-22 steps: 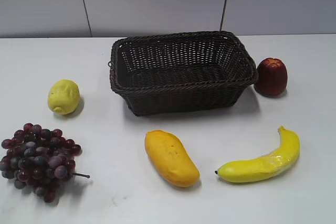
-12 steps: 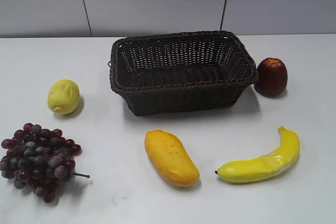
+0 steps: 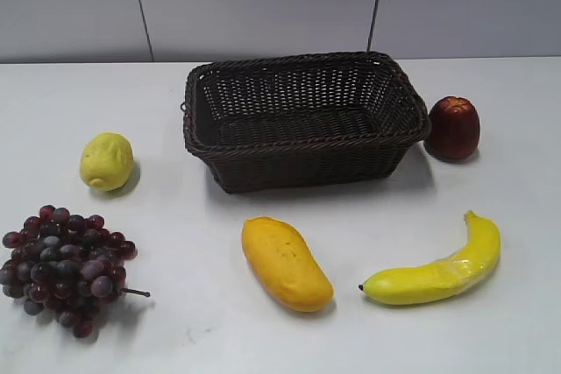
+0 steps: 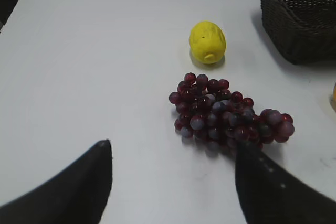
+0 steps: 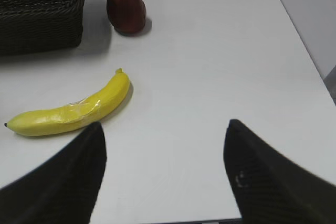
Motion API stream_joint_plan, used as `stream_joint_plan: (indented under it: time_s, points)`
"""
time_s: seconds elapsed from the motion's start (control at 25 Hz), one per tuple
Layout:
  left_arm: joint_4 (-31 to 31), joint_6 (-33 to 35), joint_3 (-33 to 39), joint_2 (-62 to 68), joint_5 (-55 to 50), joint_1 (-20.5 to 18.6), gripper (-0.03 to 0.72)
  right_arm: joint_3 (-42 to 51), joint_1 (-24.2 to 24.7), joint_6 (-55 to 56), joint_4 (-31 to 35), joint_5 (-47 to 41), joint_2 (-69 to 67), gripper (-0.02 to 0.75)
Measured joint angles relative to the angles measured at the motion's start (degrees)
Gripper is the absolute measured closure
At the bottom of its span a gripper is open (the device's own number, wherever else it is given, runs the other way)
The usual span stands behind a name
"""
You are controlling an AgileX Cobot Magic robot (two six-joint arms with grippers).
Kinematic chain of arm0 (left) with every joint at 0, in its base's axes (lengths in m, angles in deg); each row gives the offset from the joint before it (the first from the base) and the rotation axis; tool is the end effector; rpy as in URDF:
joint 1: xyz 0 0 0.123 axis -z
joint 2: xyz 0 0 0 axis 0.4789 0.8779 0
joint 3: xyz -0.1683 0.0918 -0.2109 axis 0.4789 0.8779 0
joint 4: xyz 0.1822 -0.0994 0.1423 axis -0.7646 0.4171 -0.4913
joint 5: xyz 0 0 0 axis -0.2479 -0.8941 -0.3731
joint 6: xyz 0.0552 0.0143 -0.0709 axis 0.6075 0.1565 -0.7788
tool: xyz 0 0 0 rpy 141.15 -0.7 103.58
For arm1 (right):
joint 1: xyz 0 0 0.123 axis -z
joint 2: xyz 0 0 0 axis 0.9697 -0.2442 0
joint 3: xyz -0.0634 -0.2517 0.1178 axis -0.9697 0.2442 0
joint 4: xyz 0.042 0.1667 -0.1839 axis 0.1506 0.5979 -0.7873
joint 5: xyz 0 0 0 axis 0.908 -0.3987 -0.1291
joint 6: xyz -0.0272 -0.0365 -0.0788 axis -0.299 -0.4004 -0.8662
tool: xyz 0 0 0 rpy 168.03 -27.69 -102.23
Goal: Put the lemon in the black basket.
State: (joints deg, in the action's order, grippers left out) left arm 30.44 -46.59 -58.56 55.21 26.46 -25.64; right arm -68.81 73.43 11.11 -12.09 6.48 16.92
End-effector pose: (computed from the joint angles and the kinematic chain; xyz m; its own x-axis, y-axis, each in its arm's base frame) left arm -0.0053 -0.0069 0.2692 -0.4808 0.1239 -0.8680 0.1682 0.9846 0.0474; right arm -0.0049 -0.0002 0.2775 -0.4446 0.0600 -0.8937 -0.0074 0.9975 0.0707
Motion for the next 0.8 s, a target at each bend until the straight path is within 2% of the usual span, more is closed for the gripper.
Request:
stream_joint_plan:
  time_s: [0.64,0.8]
  points:
    - [-1.01,0.00,0.00,0.00,0.19,0.00,0.135,0.00,0.00,0.00,0.00,0.01,0.00,0.167]
    - [-2.77,0.00,-1.11,0.12,5.15,0.00,0.127,0.00,0.00,0.00,0.00,-0.06,0.00,0.167]
